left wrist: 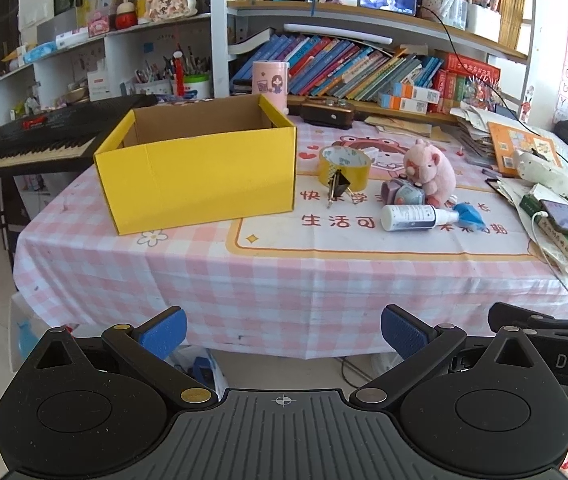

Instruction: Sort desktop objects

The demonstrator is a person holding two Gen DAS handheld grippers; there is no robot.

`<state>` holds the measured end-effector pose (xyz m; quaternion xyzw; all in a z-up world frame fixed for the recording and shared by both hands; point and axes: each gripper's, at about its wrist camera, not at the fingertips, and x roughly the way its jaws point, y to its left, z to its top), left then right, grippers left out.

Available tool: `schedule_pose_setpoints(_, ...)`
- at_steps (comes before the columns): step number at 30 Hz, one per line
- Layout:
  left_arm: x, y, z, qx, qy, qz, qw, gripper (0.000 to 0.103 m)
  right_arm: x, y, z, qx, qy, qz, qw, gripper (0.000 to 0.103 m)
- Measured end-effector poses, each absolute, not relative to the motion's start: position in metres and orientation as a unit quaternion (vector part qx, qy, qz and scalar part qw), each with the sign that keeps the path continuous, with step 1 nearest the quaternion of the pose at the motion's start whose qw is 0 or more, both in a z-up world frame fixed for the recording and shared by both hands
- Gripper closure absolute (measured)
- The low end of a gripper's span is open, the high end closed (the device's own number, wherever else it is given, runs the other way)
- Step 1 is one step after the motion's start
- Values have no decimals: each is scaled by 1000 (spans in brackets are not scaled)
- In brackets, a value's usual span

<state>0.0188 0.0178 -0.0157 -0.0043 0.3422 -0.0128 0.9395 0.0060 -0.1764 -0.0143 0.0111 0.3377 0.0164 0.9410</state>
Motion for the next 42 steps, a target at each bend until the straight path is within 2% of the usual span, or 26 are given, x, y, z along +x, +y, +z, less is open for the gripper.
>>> schedule_pose_setpoints(15, 29, 8, -14, -7, 336, -35, 941, 0, 12, -187, -10, 15, 328, 7, 945, 0)
schedule_pose_setpoints(42, 133, -62, -20, -48, 351, -30, 934, 0, 137, -262, -16, 18, 330, 50, 942, 0)
